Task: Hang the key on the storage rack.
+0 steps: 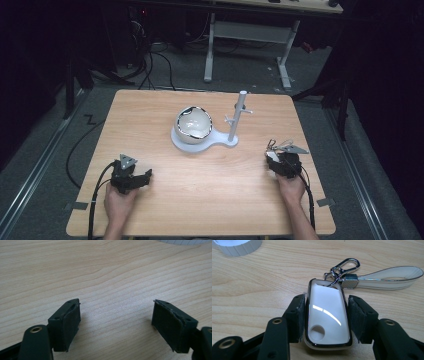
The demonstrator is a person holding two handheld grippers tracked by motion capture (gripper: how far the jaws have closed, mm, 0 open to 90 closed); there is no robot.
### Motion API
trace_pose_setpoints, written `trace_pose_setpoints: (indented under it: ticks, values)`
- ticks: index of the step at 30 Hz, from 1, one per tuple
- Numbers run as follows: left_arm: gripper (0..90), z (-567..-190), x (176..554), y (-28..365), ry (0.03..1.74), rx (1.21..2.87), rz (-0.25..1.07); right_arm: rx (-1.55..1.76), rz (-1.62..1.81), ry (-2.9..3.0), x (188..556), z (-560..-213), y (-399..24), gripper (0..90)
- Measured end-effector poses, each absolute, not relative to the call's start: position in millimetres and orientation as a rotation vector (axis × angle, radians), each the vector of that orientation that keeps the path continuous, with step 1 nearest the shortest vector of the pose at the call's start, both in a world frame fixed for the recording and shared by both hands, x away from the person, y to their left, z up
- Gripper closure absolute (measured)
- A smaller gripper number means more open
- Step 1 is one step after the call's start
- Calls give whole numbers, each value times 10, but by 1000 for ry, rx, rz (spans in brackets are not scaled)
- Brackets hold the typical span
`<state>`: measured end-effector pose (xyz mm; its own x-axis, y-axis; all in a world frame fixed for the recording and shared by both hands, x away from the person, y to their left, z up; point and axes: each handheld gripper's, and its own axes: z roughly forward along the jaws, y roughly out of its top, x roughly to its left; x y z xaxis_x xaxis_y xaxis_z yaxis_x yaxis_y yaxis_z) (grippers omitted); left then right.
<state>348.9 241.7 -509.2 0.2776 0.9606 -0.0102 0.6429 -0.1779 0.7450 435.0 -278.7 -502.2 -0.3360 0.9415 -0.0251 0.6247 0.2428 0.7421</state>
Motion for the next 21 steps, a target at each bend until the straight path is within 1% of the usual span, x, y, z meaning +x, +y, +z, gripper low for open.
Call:
trace_pose_setpoints:
  ticks: [10, 21]
  values:
    - [234, -5091, 3490, 2418, 1440, 1906, 631, 1442, 910, 2047, 4335, -4986, -2817, 508]
    - [234, -5091, 3490, 2418, 1440, 1906, 631, 1407, 988, 2026, 4227, -4818, -2864, 510]
